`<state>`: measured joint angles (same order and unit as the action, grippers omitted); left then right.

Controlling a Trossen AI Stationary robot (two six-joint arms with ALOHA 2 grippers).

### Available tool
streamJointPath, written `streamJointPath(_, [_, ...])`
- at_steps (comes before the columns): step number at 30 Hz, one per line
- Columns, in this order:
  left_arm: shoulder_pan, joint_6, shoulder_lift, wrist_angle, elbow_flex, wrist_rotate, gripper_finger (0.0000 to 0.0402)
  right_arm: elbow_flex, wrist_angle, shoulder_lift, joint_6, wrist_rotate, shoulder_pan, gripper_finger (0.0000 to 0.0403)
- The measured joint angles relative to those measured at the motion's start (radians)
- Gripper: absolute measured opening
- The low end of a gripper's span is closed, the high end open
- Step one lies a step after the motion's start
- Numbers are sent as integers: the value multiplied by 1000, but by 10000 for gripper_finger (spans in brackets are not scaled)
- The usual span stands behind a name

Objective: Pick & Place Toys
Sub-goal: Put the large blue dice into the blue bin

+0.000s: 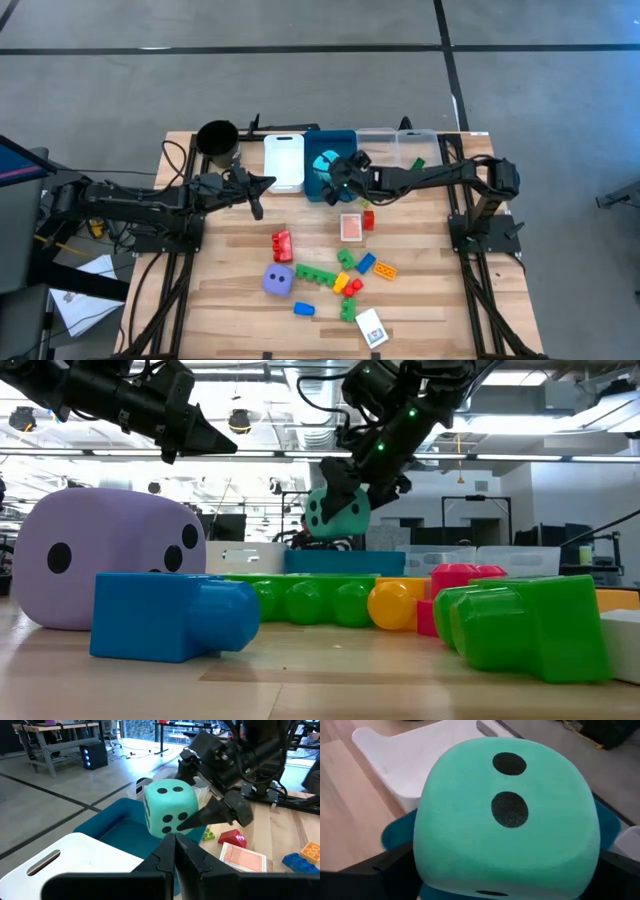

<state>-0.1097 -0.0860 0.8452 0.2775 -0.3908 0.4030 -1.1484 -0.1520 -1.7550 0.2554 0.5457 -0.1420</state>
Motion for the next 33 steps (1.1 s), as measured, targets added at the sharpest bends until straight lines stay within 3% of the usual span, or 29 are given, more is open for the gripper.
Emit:
streamJointPath(16, [0,0,0,0,0,0,0,0,73,1,-41,-11,4,400])
streamJointPath(22, [0,0,0,0,0,0,0,0,-78,0,18,-288,-18,400])
streamJointPath(26, [0,0,0,0,0,0,0,0,-165,0,42,-246,-21,400])
streamJointPath(33, [0,0,0,0,0,0,0,0,-167,2,0,-191,-42,400])
